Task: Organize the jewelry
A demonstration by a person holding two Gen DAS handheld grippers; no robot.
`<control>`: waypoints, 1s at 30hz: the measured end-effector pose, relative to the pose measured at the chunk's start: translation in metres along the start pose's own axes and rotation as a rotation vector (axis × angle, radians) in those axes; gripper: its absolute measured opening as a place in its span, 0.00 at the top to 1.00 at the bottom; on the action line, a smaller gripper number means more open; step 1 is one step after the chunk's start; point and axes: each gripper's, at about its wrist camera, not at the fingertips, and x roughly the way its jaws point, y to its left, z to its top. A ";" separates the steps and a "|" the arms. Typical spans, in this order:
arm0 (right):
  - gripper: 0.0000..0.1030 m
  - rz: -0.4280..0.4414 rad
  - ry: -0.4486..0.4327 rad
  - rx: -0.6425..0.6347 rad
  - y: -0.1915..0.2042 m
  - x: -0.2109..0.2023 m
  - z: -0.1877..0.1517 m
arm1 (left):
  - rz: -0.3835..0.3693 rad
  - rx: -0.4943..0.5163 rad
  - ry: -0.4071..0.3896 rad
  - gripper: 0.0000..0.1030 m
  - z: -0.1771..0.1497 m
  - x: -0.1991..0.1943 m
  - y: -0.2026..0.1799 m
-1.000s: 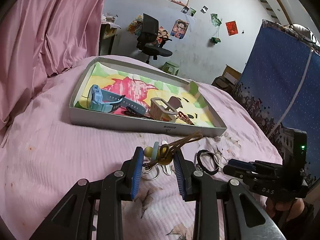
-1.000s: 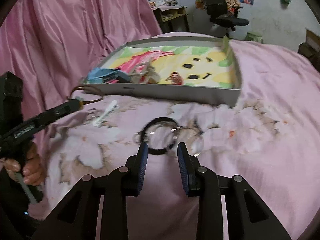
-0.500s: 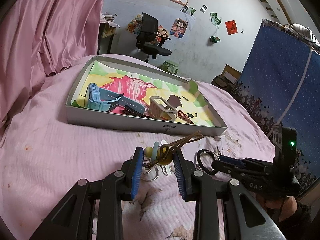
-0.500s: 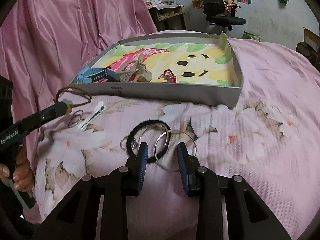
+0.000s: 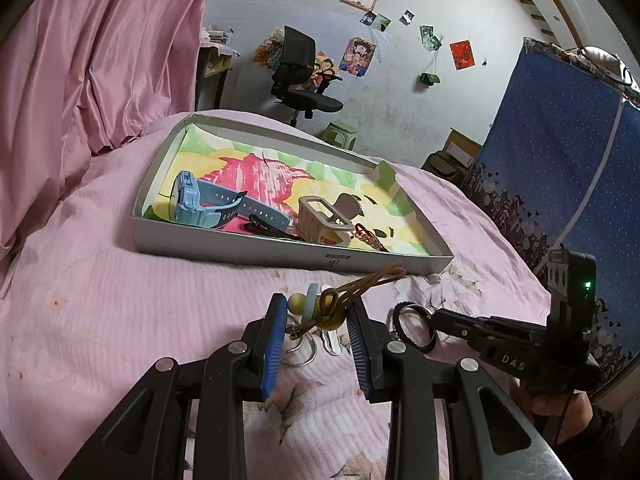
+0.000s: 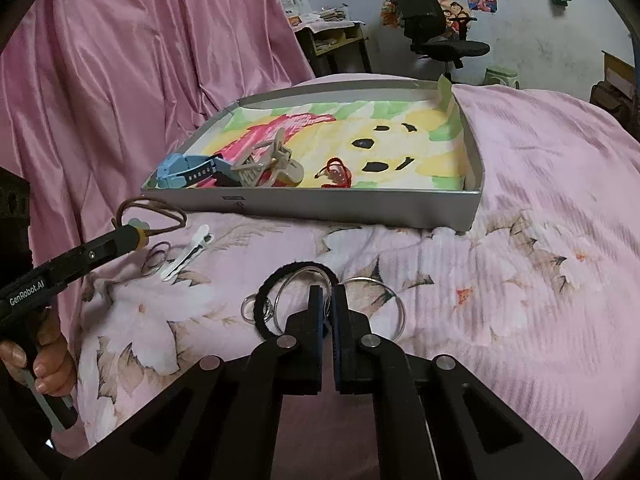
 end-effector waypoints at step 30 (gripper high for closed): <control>0.98 0.040 -0.213 -0.010 -0.006 -0.046 0.055 | 0.039 -0.043 -0.083 0.72 0.055 0.010 0.005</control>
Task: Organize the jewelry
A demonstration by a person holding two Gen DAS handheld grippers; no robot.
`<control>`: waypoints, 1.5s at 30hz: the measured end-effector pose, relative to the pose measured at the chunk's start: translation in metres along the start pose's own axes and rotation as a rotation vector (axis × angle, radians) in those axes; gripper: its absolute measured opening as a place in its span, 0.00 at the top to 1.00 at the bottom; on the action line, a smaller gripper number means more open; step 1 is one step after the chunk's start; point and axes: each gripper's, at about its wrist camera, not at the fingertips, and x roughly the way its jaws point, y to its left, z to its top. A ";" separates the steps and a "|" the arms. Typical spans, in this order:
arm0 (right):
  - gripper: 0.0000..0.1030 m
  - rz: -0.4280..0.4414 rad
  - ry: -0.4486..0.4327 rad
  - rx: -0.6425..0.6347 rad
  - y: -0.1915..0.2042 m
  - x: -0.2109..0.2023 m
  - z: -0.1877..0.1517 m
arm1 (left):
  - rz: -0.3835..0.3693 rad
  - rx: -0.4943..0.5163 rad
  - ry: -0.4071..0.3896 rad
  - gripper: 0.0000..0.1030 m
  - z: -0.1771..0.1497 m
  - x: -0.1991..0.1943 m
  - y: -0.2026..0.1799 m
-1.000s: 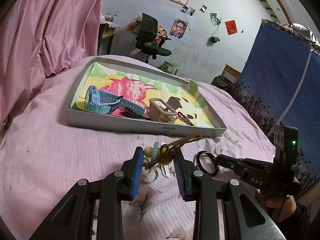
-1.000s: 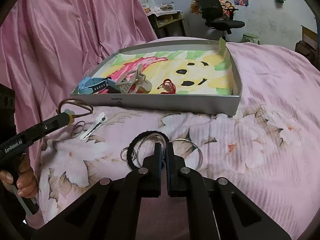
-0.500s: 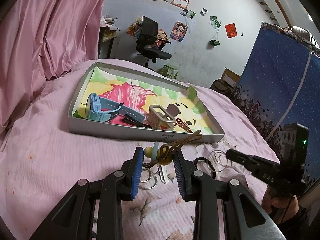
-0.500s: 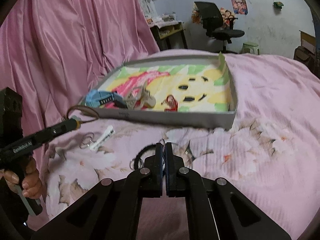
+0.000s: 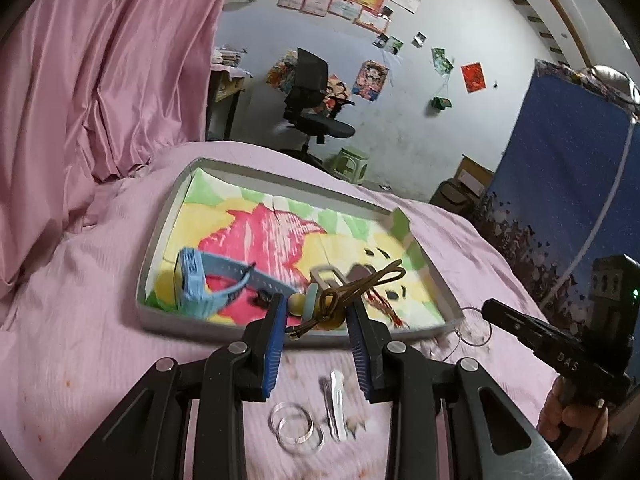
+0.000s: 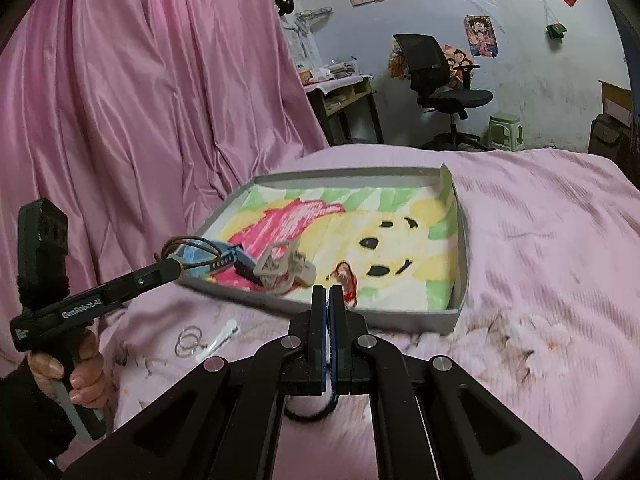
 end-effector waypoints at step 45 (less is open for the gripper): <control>0.64 -0.069 -0.019 -0.034 0.010 0.018 -0.011 | 0.129 0.048 0.003 0.36 -0.005 0.001 -0.006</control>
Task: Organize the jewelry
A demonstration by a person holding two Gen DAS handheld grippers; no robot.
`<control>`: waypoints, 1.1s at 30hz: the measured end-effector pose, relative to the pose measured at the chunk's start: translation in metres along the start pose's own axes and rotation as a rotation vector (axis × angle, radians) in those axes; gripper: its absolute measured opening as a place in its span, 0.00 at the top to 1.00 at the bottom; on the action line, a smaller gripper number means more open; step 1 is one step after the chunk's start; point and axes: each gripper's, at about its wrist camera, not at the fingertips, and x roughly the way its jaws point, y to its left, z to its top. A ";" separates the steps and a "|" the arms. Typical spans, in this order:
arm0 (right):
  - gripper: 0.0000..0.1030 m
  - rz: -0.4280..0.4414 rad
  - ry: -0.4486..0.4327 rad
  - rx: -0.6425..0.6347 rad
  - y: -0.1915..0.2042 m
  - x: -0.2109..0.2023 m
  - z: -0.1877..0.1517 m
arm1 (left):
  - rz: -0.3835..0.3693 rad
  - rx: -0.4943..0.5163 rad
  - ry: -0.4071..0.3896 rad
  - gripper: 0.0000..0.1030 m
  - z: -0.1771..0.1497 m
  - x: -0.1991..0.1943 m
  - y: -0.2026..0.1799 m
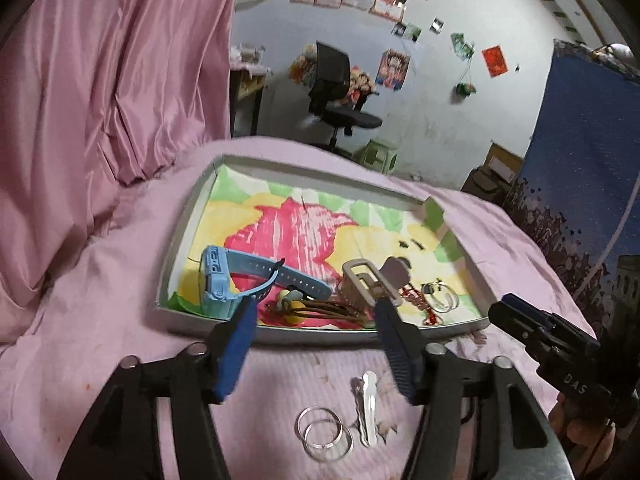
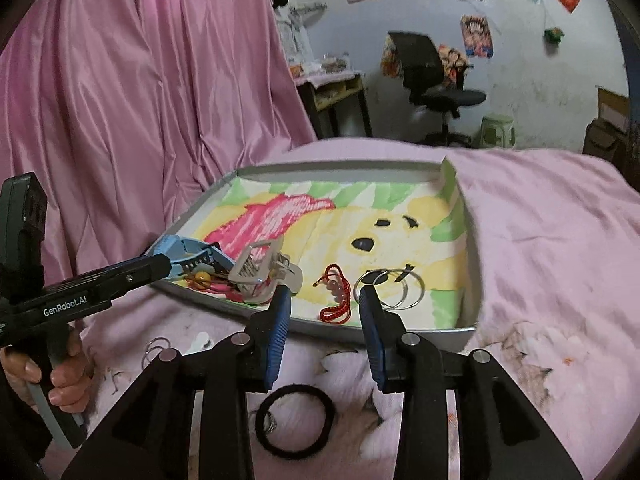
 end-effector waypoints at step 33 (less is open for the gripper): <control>0.08 -0.109 -0.136 -0.094 0.032 -0.061 -0.046 | 0.050 0.124 -0.088 0.04 -0.077 -0.061 0.023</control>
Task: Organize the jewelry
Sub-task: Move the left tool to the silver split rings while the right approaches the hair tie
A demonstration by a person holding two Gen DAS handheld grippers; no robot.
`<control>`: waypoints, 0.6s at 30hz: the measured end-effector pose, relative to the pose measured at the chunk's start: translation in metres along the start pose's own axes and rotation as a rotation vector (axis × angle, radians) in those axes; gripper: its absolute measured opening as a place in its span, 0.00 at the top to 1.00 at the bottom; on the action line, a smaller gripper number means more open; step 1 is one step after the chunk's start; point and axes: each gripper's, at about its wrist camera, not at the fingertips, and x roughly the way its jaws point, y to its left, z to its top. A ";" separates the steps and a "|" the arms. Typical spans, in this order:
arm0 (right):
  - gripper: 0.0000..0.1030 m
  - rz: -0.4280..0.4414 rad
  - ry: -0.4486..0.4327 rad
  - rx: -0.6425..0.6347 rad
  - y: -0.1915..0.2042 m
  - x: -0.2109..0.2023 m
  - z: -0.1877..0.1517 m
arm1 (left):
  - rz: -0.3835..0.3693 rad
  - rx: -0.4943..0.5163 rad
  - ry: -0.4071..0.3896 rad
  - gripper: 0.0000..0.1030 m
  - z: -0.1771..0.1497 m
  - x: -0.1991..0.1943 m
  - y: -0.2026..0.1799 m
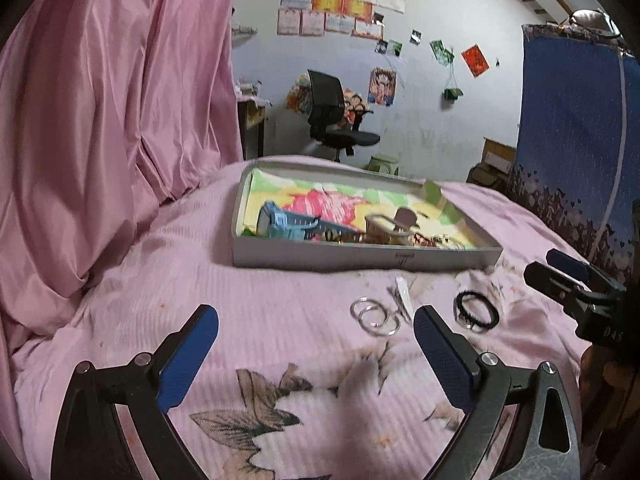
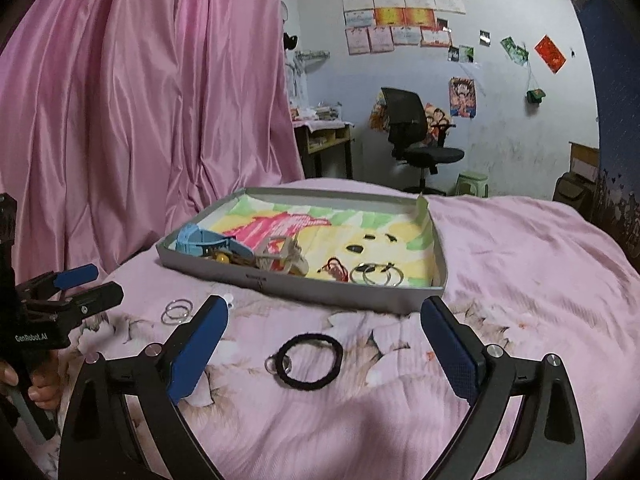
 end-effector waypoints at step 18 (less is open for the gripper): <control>0.32 0.027 0.185 0.057 -0.009 0.033 -0.019 | -0.090 0.008 0.114 0.22 0.009 0.025 -0.004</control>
